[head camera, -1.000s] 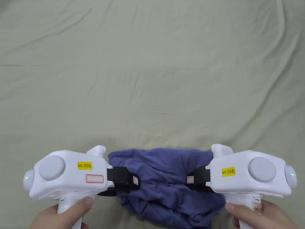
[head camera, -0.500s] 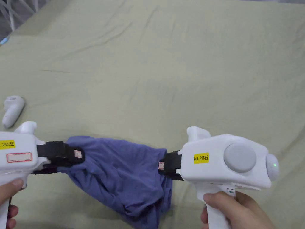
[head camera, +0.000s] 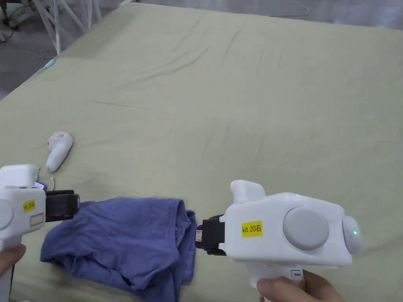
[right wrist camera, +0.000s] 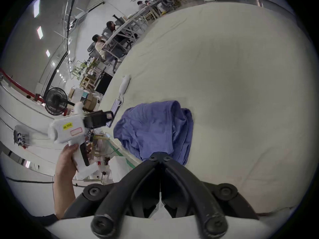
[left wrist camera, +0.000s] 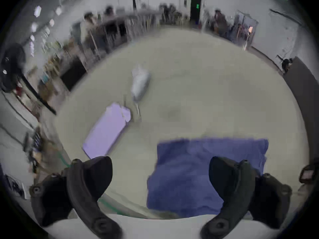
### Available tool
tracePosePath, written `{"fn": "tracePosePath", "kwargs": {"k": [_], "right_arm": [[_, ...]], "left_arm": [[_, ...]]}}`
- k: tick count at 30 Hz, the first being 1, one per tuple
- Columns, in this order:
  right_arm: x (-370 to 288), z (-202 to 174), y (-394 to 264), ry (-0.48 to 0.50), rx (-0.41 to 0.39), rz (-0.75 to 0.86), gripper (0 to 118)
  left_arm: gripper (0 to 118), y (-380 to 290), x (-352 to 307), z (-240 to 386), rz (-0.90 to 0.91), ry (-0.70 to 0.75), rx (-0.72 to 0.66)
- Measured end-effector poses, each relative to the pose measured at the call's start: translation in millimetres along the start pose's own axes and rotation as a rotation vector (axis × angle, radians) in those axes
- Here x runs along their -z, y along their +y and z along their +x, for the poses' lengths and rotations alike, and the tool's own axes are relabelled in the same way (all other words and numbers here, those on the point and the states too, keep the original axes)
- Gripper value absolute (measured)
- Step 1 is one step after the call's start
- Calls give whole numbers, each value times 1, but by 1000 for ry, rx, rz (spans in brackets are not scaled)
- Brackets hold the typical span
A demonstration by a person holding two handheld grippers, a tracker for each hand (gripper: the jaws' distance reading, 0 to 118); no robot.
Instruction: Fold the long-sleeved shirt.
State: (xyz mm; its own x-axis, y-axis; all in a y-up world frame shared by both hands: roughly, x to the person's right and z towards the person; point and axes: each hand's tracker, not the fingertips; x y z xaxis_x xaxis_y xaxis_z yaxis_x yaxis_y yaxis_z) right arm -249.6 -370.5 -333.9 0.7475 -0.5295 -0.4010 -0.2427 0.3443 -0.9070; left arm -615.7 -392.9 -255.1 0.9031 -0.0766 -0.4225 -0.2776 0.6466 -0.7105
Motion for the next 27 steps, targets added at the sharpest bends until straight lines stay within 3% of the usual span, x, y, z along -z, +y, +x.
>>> {"fn": "tracePosePath", "kwargs": {"k": [2, 4, 7, 8, 9, 10, 13, 15, 18, 21, 27], "right_arm": [[-17, 4, 2, -5, 8, 33, 0], [-41, 6, 4, -8, 4, 81, 0], [-99, 13, 7, -11, -23, 227, 0], [-128, 15, 6, -27, -39, 316, 0], [-157, 17, 6, -70, -69, 419, 0], [-183, 16, 4, -138, -107, 514, 0], [-260, 8, -8, -423, -231, 812, 0], [-301, 6, -19, -460, -268, 968, 0], [-340, 1, -36, -562, -297, 1104, 0], [-362, 7, -53, -745, -278, 1154, 0], [-367, 38, -77, -784, -201, 1059, 0]], "left_arm": [[113, 15, -22, 12, 76, -27, 44], [113, 31, -43, 29, 102, -97, -33], [109, 60, -85, 60, 80, -315, -59], [91, 69, -106, 72, 87, -441, -48], [23, 75, -130, 83, 212, -566, -42], [0, 82, -150, 99, 321, -590, -40], [0, 90, -221, 155, 569, -419, 68], [0, 90, -258, 188, 702, -393, 104], [0, 88, -287, 226, 809, -355, 53], [0, 80, -305, 258, 806, -346, 37], [0, 55, -310, 297, 740, -355, 117]]}}
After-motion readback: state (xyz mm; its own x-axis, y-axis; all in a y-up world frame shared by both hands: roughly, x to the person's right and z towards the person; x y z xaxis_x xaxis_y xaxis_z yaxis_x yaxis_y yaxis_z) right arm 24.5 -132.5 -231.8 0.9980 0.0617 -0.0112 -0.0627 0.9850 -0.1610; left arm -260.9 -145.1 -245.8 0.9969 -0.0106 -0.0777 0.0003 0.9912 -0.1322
